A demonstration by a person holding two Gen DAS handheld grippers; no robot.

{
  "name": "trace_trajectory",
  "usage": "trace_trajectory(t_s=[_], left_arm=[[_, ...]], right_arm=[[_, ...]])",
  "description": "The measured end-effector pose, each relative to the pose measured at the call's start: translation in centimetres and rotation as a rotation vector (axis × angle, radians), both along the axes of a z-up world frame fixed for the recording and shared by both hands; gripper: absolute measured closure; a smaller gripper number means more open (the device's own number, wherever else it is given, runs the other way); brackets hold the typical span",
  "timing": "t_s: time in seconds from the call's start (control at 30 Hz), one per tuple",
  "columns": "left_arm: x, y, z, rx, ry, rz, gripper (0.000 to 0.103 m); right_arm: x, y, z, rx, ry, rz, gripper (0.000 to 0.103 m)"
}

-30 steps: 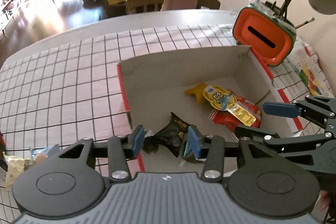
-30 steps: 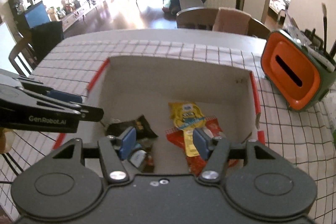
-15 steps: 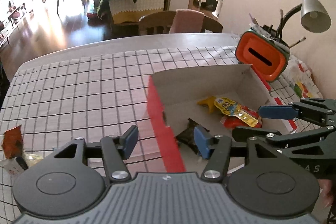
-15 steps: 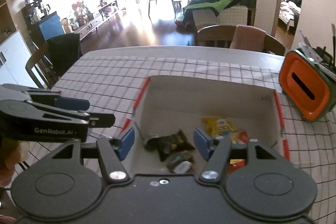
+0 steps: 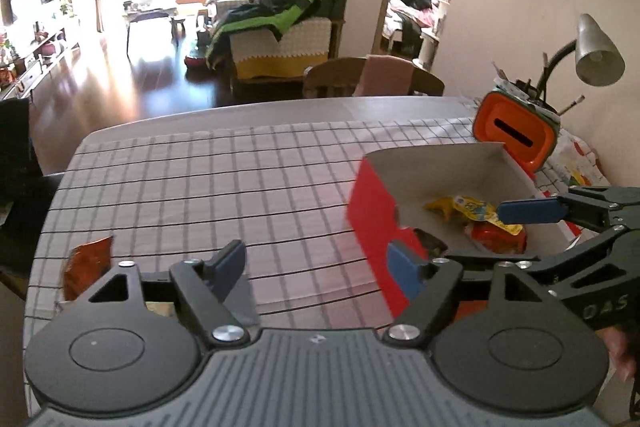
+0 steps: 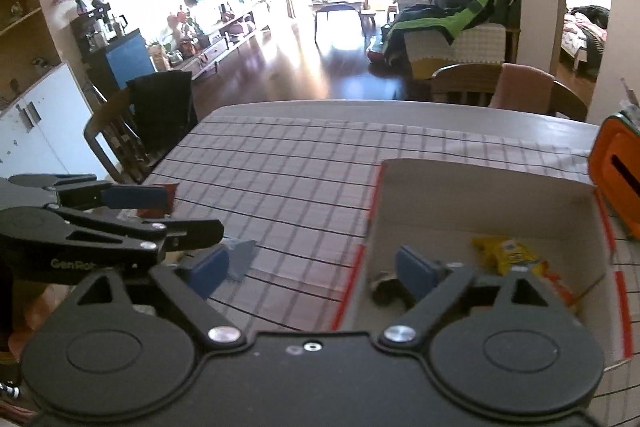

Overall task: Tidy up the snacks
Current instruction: 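Move both grippers back toward the remaining snacks on the table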

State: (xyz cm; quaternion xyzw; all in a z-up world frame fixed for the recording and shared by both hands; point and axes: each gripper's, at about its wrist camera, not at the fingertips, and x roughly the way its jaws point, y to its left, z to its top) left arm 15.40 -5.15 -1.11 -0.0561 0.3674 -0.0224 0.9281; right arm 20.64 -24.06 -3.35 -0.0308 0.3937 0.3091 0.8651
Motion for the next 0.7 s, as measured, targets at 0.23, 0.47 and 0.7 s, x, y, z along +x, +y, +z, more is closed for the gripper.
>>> trace_trajectory(t_s=[0.23,0.47,0.7], left_arm=[[-2.4,4.6,-1.0,0.021,0.000,0.047,0.018],[-3.9,9.0,-2.7,0.044,0.020,0.085,0.018],[-4.1,13.4,-4.7,0.034,0.069,0.145,0.018]], right_arm=[[-1.0,3.2,-0.4,0.021,-0.008,0.042,0.000],[-2.1,6.7,-1.7,-0.005,0.014,0.067,0.000],[-1.9,10.6,-3.4,-0.072,-0.011,0.168,0.000]])
